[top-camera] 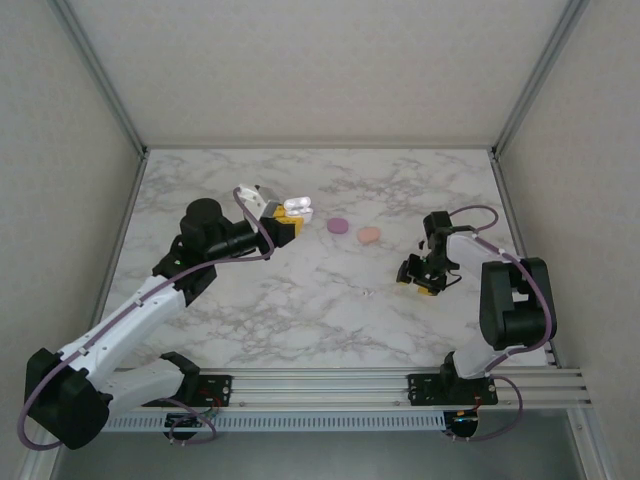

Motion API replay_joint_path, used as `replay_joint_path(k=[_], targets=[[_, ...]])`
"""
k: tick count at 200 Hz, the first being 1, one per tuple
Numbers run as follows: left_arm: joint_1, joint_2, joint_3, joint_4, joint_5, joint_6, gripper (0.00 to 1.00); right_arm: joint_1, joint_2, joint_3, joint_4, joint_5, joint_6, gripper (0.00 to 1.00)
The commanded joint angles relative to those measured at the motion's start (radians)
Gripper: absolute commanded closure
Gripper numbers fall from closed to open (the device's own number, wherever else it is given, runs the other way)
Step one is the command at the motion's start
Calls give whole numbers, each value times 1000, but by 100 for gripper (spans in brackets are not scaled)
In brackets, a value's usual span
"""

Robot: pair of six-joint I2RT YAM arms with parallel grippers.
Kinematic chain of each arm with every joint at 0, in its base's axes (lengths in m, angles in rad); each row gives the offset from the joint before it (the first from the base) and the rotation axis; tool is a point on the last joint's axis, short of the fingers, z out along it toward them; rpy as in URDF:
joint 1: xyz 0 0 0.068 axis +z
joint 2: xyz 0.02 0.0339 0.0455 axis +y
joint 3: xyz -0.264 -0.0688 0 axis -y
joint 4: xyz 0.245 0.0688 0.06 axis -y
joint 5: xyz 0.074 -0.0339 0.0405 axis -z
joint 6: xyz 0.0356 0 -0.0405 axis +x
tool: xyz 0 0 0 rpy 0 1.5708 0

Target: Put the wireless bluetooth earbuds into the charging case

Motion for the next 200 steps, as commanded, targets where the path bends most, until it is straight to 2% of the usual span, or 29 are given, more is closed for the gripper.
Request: replay_joint_path(k=[1, 60, 79, 93, 124, 200], targets=[[-2, 6, 33, 2, 2, 5, 92, 28, -21, -7, -62, -39, 20, 46], [-1, 3, 33, -4, -3, 7, 91, 34, -14, 48, -133, 179, 66, 47], [-3, 4, 34, -3, -5, 7, 91, 37, 3, 59, -105, 144, 95, 52], [-2, 7, 37, -4, -5, 7, 91, 40, 16, 68, -84, 128, 123, 52], [-2, 9, 40, -10, -2, 14, 91, 47, 60, 106, -97, 165, 183, 55], [-3, 10, 42, -27, -6, 28, 91, 76, 140, 166, -154, 227, 195, 62]])
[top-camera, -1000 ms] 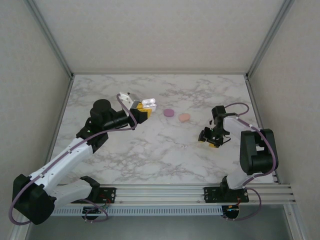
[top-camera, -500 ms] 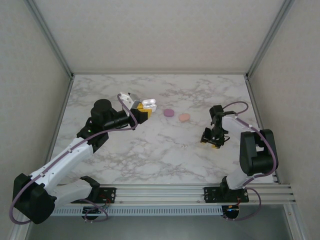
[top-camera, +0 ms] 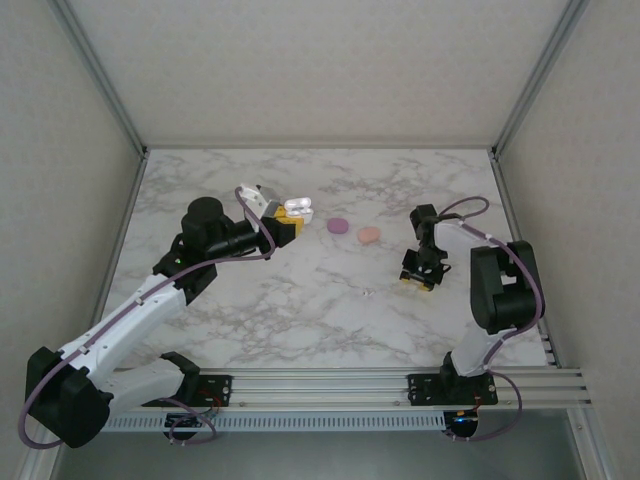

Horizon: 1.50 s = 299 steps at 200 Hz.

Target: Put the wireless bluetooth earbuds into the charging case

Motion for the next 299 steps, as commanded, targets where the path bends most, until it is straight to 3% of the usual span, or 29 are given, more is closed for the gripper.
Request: replay_joint_path(k=[1, 139, 193, 239, 299], targets=[[-3, 4, 31, -1, -6, 20, 91, 14, 17, 33, -53, 42, 21, 63], [-2, 7, 35, -7, -5, 17, 91, 34, 28, 5, -16, 75, -5, 73], [-2, 31, 34, 14, 1, 9, 91, 78, -196, 50, -8, 66, -126, 75], [-7, 91, 55, 74, 70, -24, 91, 266, -451, 260, -60, 185, -236, 75], [-33, 126, 89, 105, 120, -19, 91, 614, -453, 553, -12, 378, -413, 75]])
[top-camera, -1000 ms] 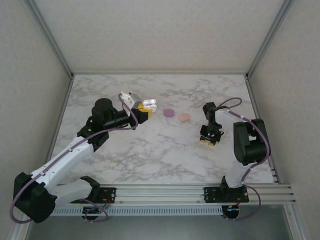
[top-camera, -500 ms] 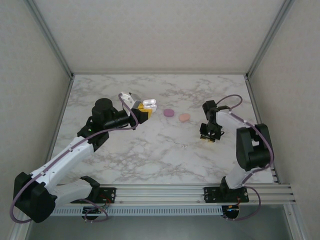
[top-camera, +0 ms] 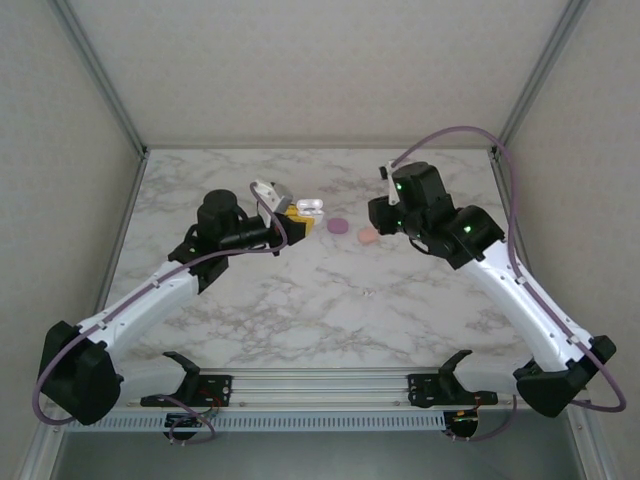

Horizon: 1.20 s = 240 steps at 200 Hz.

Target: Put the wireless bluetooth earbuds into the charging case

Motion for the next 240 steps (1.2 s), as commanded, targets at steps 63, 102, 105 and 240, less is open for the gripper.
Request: replay_joint_path(k=[63, 102, 105, 240], targets=[[-35, -20, 54, 55, 50, -8, 91, 183, 150, 158, 102, 43, -179, 75], [-38, -22, 56, 65, 49, -25, 91, 183, 174, 156, 127, 13, -182, 75], [-38, -22, 56, 67, 49, -28, 91, 183, 175, 155, 128, 13, -182, 75], [-38, -28, 34, 169, 27, -118, 92, 214, 194, 81, 160, 40, -278, 76]])
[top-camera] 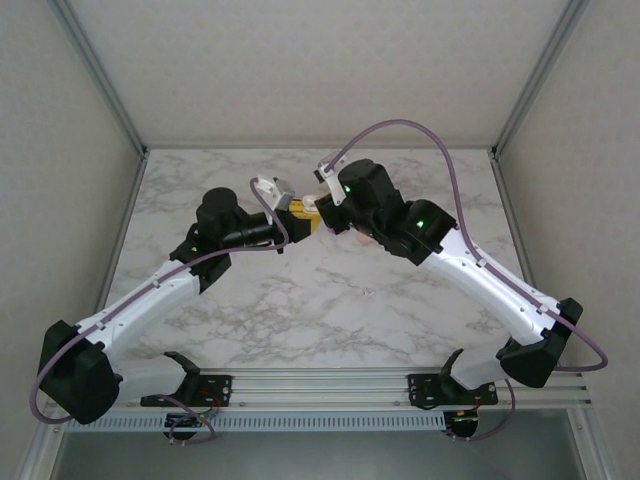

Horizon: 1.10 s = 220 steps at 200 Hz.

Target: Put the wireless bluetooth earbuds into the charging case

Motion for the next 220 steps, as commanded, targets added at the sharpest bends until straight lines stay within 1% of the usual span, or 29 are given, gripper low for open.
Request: replay_joint_path(k=[1, 20, 35, 52, 73, 86, 94, 111, 125, 145, 168, 202, 210, 220], targets=[[-10, -27, 11, 93, -2, -42, 92, 24, 15, -22, -1, -4, -51, 76], [-10, -32, 2, 109, -21, -48, 92, 24, 0, -29, -7, -66, -65, 73], [-10, -36, -2, 114, -32, -49, 92, 24, -12, -28, -18, -128, -65, 68], [-11, -38, -3, 122, -36, -47, 92, 23, -15, -15, -42, -180, -46, 65], [-11, -40, 0, 132, -31, -46, 92, 20, -11, 11, -75, -180, -5, 59], [-11, -42, -3, 133, -25, -39, 92, 12, -16, 17, -79, -173, 24, 54], [-10, -45, -4, 129, -22, -32, 92, 3, -24, 21, -75, -176, 45, 48], [-10, -51, -10, 113, -11, -7, 92, -19, -44, 21, -52, -214, 88, 43], [-10, -56, -17, 105, -11, 11, 92, -38, -63, 21, -29, -269, 123, 35], [-10, -58, -21, 85, -12, 30, 92, -56, -87, 28, -5, -321, 167, 27], [-10, -56, -20, 72, -12, 43, 92, -82, -114, 36, 10, -370, 214, 24], [-10, -53, -21, 64, -13, 54, 92, -134, -158, 26, 25, -385, 286, 20], [-11, -54, -21, 59, -17, 57, 92, -149, -171, 16, 23, -371, 295, 20], [-10, -56, -23, 52, -26, 62, 92, -168, -193, -5, 15, -315, 320, 20]])
